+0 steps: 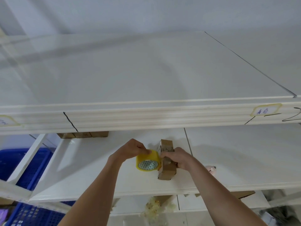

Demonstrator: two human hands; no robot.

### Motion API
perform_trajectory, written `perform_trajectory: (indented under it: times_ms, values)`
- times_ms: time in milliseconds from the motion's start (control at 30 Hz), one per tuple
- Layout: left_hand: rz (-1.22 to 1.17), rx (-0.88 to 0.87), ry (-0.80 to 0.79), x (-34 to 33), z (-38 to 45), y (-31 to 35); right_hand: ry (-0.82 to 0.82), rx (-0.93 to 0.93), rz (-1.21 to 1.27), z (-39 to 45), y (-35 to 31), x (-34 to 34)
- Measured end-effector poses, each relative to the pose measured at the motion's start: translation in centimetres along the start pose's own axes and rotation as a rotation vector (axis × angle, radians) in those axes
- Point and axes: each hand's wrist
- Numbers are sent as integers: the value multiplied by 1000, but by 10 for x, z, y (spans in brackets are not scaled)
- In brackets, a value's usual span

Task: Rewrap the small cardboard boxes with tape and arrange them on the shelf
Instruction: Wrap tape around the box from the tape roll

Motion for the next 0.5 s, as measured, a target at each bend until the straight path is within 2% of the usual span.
perform_trajectory:
  times_ms: [133,300,500]
  values:
    - [54,-11,24,2,10,9,-15,24,62,-3,1,-2]
    - [313,-10,90,4,6,4,-54,54,109,-2,0,8]
    - [355,32,101,0,8,11,-130,94,179,-4,-1,12]
Point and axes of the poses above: each hand's wrist, its own z-axis towards the middle knuckle, its own x-axis out of the back of the hand, y = z × x
